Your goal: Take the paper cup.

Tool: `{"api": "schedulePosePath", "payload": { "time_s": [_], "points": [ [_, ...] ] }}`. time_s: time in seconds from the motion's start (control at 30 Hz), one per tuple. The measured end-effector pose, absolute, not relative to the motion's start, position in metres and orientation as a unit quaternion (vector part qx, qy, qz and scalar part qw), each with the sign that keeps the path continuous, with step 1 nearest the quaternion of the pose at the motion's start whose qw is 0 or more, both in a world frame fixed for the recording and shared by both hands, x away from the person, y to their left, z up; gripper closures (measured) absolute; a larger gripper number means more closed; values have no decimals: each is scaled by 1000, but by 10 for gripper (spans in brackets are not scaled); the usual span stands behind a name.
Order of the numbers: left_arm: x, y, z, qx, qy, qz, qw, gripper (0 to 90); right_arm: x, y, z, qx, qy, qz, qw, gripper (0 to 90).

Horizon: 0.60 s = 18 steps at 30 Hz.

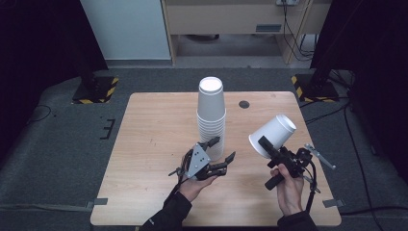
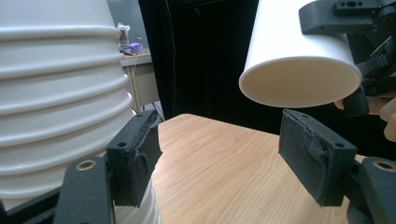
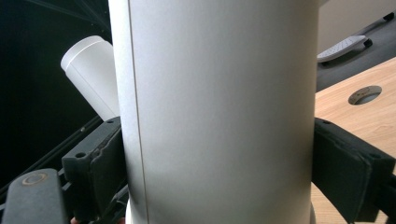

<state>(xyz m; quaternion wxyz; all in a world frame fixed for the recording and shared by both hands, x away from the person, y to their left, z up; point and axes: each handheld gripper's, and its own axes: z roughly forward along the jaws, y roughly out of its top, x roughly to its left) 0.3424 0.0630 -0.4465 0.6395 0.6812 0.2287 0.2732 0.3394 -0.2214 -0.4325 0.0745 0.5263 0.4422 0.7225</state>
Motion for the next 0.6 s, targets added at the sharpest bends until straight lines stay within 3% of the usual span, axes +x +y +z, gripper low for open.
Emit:
{"api": "schedulePosePath", "payload": {
  "time_s": [0.6],
  "points": [
    [348,47,-450,687,221,262,640,333,336,-226,-435,539,423,725,66,126]
  ]
}}
